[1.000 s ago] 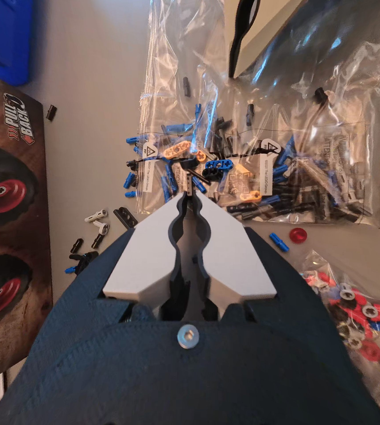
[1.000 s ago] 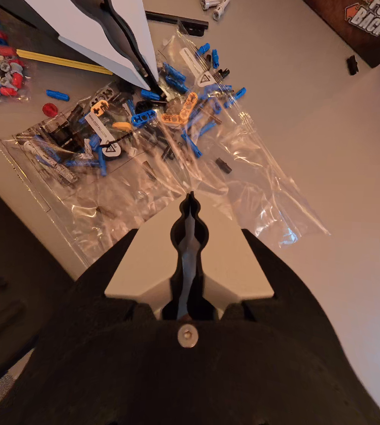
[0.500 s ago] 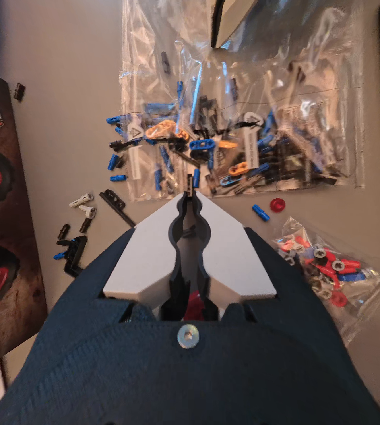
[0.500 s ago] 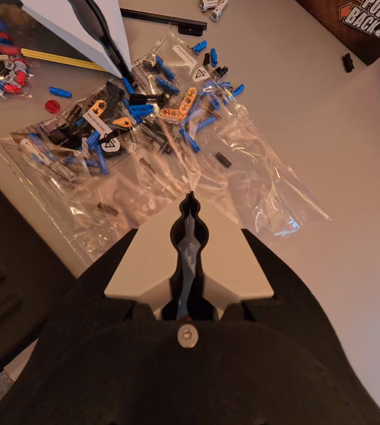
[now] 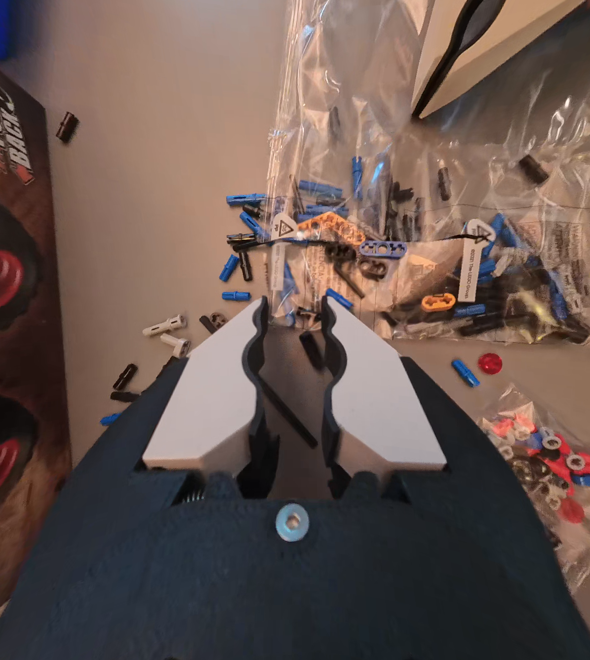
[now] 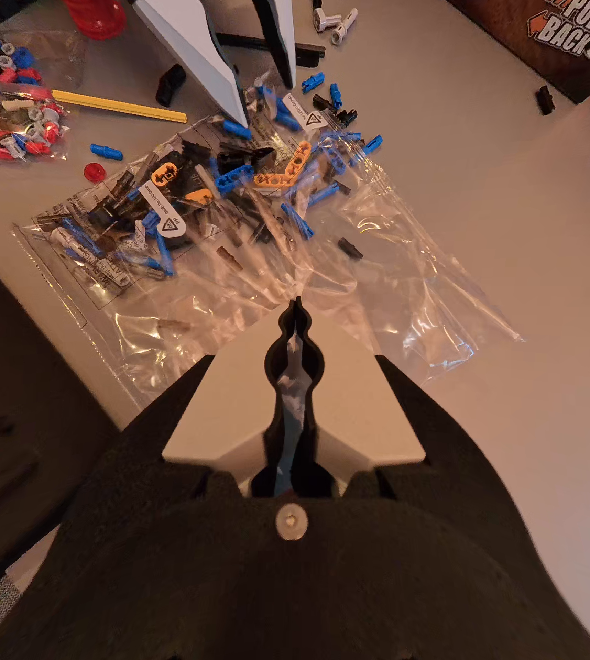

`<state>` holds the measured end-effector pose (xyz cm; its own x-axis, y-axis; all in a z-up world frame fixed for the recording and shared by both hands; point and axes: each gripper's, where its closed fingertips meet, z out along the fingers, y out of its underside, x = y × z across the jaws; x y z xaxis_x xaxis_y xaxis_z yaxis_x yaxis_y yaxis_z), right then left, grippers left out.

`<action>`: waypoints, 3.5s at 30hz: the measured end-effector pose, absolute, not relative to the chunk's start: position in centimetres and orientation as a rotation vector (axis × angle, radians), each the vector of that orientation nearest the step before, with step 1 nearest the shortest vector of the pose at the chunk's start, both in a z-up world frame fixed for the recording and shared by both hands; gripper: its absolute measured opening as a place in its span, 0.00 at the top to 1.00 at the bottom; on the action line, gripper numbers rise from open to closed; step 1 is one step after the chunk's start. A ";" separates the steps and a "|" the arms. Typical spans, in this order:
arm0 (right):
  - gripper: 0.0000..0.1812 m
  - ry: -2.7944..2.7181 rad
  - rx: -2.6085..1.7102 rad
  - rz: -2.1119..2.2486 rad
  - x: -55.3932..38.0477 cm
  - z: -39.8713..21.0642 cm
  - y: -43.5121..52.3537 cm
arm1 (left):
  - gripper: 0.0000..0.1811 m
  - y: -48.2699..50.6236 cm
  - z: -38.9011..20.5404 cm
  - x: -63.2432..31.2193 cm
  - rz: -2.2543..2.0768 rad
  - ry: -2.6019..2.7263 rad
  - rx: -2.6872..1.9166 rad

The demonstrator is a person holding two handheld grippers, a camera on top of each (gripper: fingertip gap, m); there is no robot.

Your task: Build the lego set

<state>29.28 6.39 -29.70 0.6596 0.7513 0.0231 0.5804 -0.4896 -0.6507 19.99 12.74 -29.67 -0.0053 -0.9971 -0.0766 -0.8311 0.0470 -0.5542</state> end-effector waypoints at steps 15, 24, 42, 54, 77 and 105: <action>0.80 -1.012 -2.197 0.313 25.7 -27.3 8.8 | 0.98 12.3 -29.7 20.4 -0.470 1.888 -1.782; 0.87 -1.020 -2.248 0.186 24.9 -29.4 10.5 | 0.98 11.9 -29.8 20.1 -0.470 1.904 -1.755; 1.00 -0.790 -2.246 0.281 28.4 -29.0 10.2 | 0.99 10.5 -29.7 17.9 -0.406 1.961 -1.734; 1.00 -0.786 -2.247 0.271 29.8 -29.0 9.6 | 0.99 9.3 -29.5 16.1 -0.368 1.992 -1.715; 0.93 -0.825 -2.219 0.269 30.2 -28.1 8.7 | 0.99 8.5 -29.5 15.6 -0.369 2.038 -1.696; 0.81 -1.047 -2.220 0.108 31.9 -27.9 -0.6 | 0.99 8.7 -29.6 15.6 -0.358 2.023 -1.726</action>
<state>31.89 -0.55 -27.86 0.6744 0.7110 0.1990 0.6555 -0.4526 -0.6045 15.61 8.72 -29.61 -0.1118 -0.9789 -0.1709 -0.8606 0.1814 -0.4759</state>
